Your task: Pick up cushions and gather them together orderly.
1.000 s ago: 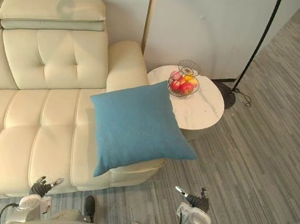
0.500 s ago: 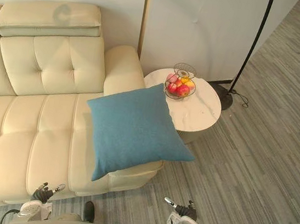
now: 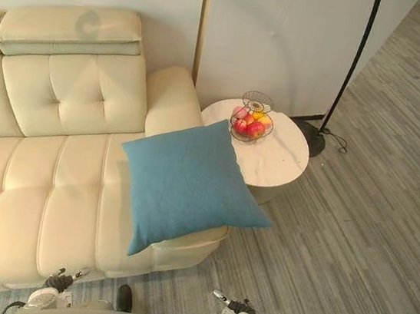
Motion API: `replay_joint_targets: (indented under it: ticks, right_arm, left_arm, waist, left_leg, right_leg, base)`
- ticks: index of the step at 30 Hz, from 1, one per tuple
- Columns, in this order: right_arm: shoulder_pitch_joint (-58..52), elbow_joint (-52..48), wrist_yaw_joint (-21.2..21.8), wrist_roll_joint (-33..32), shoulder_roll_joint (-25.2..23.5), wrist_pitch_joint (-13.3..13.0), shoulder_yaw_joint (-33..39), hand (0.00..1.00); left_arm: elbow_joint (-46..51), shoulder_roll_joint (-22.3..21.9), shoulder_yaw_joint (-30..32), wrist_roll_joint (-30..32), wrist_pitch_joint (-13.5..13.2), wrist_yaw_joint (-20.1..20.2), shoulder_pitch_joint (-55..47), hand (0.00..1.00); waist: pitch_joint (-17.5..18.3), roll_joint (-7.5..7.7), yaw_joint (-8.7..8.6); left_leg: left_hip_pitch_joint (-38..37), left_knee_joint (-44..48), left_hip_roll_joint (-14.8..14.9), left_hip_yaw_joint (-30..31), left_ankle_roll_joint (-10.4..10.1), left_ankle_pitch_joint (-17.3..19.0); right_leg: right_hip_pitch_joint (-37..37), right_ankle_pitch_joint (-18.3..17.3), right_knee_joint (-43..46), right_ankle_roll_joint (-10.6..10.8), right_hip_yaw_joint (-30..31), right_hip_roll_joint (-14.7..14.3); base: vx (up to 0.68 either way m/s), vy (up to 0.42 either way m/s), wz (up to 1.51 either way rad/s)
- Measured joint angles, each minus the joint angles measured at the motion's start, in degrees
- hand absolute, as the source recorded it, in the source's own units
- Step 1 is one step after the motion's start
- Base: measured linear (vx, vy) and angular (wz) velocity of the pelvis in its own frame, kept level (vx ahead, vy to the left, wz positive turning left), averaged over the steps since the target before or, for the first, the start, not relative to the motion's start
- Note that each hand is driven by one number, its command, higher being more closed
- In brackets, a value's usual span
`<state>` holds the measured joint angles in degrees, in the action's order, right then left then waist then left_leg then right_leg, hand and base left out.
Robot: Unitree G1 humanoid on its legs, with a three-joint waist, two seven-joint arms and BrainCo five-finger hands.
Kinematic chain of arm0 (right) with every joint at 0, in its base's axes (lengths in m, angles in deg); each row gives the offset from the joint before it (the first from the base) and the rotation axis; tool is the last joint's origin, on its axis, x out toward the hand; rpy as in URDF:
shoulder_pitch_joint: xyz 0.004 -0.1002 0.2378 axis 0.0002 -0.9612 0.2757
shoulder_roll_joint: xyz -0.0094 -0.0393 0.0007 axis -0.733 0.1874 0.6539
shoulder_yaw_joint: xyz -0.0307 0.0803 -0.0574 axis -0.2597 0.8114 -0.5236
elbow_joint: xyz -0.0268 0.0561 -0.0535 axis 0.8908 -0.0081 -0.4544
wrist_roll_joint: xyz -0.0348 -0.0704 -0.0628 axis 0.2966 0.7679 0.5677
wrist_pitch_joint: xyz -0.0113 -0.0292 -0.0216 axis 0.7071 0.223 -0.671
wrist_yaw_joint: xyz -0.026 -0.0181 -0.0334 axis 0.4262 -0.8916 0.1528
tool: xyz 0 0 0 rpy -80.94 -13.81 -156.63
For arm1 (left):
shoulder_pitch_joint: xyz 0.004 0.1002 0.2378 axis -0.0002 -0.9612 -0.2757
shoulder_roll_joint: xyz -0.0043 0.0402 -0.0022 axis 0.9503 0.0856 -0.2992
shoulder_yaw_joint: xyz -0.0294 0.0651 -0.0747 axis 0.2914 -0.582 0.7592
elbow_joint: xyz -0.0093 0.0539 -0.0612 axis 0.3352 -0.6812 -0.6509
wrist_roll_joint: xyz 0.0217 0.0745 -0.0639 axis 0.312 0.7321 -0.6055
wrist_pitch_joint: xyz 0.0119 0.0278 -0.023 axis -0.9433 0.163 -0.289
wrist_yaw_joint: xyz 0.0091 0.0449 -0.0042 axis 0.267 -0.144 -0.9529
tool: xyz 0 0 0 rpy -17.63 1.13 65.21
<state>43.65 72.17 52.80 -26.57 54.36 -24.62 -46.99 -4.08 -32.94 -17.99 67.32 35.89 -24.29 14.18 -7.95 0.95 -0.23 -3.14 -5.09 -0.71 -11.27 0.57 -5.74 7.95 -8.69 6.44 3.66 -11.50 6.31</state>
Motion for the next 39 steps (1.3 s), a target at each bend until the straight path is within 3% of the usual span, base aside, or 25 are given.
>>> replay_joint_targets:
  ticks: [5,11,19,30,39]
  right_arm:
    - [2.2,-1.4,-1.0,-1.6,2.1,0.7,2.5,0.0]
    - [3.5,-16.4,-3.8,-1.5,8.5,0.3,4.1,0.0]
    - [8.8,-21.4,-4.8,-1.4,10.2,0.1,4.7,0.0]
    - [13.4,-27.9,-5.7,0.9,13.8,0.0,1.3,0.0]
    - [23.1,-30.1,-4.0,0.7,19.6,-0.1,-11.4,0.0]
  left_arm:
    - [0.1,0.3,1.6,-0.9,0.1,0.0,0.4,0.0]
    - [8.2,2.1,2.0,-4.5,-0.1,-0.2,0.3,0.0]
    - [13.1,2.2,0.7,-4.6,-0.1,-0.6,0.3,0.0]
    - [16.8,2.1,-2.8,-4.6,-0.1,-0.7,1.6,0.0]
    - [20.3,2.0,-10.5,-5.1,-0.2,-0.9,5.2,0.0]
  waist:
    - [-0.1,-0.03,0.06]
    - [-0.2,-0.25,-0.21]
    - [-0.3,-0.25,-0.66]
    - [-1.3,-1.26,-1.87]
    - [-3.9,-1.68,-1.73]
  left_leg:
    - [0.0,0.0,0.1,-0.7,-0.5,0.5]
    - [0.4,0.0,-0.3,-1.2,-0.2,1.2]
    - [1.1,0.1,-0.4,-1.1,0.1,1.0]
    - [1.4,0.0,-0.3,-0.3,0.0,0.6]
    - [5.2,0.0,-0.4,0.2,0.9,-0.7]
  right_leg:
    - [-0.1,0.3,-0.6,0.0,0.7,0.0]
    - [-0.2,0.2,-1.5,0.0,1.3,0.4]
    - [-0.7,0.7,-1.7,0.6,1.3,0.2]
    - [-1.3,0.8,-1.4,0.5,1.2,0.1]
    - [-4.6,2.3,-1.6,0.9,1.0,0.2]
  base:
    - [0.0,0.001,-0.07]
    - [0.0,0.009,-0.04]
    - [0.08,-0.014,0.0]
    - [-0.02,-0.001,0.01]
    - [-0.04,0.022,0.03]
